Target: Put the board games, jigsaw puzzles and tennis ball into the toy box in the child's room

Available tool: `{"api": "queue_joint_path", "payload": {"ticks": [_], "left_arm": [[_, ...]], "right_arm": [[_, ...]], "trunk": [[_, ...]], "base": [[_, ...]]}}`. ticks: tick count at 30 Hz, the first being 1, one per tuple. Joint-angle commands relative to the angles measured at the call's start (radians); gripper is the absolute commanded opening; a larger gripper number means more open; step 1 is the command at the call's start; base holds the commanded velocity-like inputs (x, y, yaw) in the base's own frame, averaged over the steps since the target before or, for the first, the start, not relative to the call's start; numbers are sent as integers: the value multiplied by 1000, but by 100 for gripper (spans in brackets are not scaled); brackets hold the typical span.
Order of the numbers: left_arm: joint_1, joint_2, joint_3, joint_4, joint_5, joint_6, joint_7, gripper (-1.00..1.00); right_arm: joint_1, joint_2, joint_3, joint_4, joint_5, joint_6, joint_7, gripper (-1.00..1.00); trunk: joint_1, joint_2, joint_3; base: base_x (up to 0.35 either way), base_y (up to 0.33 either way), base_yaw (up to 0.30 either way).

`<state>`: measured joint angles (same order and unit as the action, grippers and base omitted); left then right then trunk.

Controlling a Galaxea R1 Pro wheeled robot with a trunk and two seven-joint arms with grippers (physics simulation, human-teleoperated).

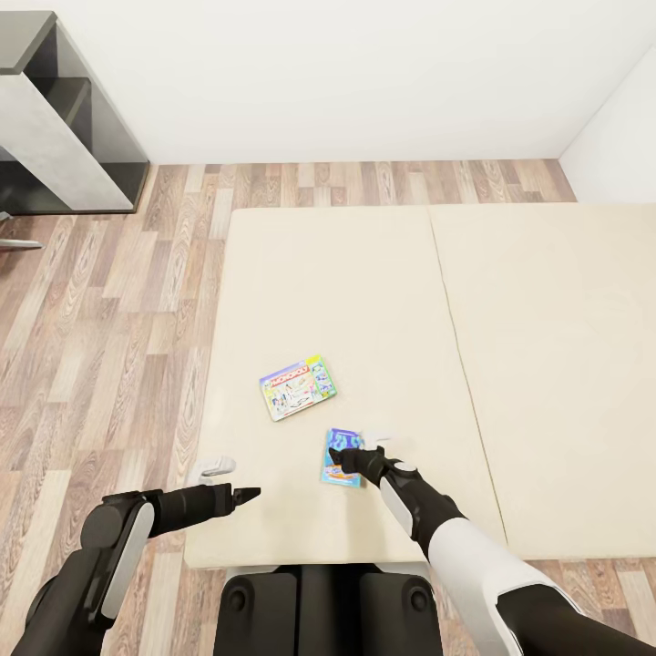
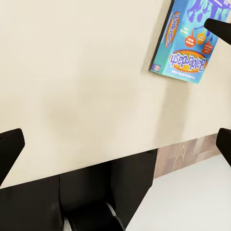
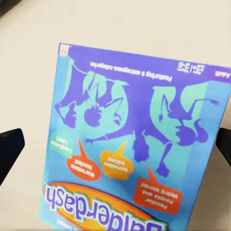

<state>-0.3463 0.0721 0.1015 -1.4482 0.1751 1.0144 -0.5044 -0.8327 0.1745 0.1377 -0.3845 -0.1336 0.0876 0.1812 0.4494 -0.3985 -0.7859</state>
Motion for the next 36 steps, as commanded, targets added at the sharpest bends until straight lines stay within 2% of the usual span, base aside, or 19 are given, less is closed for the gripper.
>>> {"api": "queue_joint_path", "payload": {"ticks": [1, 36], "left_arm": [[0, 0, 1, -1, 4, 7, 0, 100], [0, 0, 1, -1, 4, 7, 0, 100]], "right_arm": [[0, 0, 4, -1, -10, 8, 0, 100], [0, 0, 34, 1, -12, 20, -12, 100]], "trunk": [[1, -2, -1], [1, -2, -1]], "base": [[0, 0, 0], [0, 0, 0]]}}
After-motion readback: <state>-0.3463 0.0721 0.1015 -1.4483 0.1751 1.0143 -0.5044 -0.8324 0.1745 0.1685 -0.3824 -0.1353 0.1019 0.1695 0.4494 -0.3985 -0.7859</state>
